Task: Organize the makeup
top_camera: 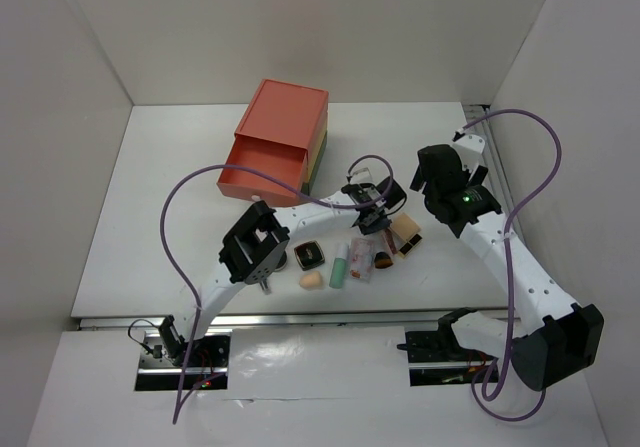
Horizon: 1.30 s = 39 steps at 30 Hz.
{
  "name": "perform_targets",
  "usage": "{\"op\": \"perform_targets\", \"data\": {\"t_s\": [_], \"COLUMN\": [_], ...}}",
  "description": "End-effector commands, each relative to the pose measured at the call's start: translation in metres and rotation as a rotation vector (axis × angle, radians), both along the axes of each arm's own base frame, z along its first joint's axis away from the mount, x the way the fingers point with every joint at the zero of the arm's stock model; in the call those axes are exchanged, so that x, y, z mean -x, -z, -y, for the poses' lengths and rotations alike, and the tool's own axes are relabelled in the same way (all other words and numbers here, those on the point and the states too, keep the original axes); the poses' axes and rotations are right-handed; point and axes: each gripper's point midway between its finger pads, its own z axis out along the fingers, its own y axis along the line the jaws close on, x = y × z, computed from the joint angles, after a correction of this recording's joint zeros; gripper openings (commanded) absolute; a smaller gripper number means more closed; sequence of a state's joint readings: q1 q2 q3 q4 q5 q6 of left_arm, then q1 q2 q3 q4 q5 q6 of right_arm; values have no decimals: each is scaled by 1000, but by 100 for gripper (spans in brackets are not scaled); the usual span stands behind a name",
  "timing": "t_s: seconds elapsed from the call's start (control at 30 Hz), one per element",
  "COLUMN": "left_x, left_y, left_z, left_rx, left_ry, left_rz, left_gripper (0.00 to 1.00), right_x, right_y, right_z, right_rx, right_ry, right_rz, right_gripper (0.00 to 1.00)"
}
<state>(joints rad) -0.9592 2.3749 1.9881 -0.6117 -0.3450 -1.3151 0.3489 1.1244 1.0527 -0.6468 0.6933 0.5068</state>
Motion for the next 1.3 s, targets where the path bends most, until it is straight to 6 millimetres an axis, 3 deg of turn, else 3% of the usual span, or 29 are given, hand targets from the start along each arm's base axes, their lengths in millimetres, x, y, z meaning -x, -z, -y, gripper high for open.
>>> {"op": "perform_targets", "data": {"t_s": [0.0,0.07,0.23,0.37,0.4,0.53,0.63,0.67,0.77,0.8,0.9,0.93,1.0,1.1,1.17,1.2,1.27], "left_x": [10,11,17,7,1,-19,-34,-35,-38,-36,-28,-22,-16,-12,-18,-15,-20], "left_y": [20,12,16,1,-4,-47,-95,-124,-169,-198,-227,-257,-266,-296,-297,-313,-307], "left_z": [-18,-22,-34,-31,-32,-25,-23,-23,-29,-37,-54,-64,-87,-140,-175,-199,-230], "left_rx": [-71,-66,-98,-100,-96,-74,-32,-10,21,34,28,71,47,68,66,64,45], "left_ry": [-5,-17,-22,-5,-3,21,47,74,89,98,125,106,67,-34,-120,-179,-256], "left_rz": [-48,-40,-50,2,11,140,251,300,396,448,507,552,575,627,643,683,678], "left_gripper": [34,28,23,0,0,0,0,0,0,0,0,0,0,0,0,0,0], "right_x": [2,3,3,3,3,0,-3,-2,-4,-2,-3,-4,-6,-6,-8,-8,-8], "right_y": [2,-1,-3,-1,0,-5,-13,-16,-19,-22,-23,-23,-23,-19,-19,-15,-15], "right_z": [7,8,8,8,6,3,-5,-4,-7,-6,-7,-8,-9,-14,-20,-20,-22], "right_rx": [16,13,10,10,4,-1,-19,-12,-16,-19,-14,-12,-15,-28,-35,-35,-43], "right_ry": [34,34,34,34,27,-2,-52,-58,-84,-84,-89,-100,-100,-136,-170,-170,-183], "right_rz": [1,10,18,18,16,34,62,66,82,93,98,93,105,105,104,101,99], "right_gripper": [89,89,89,89,89,89,89,89,89,89,91,91,91,91,91,91,91]}}
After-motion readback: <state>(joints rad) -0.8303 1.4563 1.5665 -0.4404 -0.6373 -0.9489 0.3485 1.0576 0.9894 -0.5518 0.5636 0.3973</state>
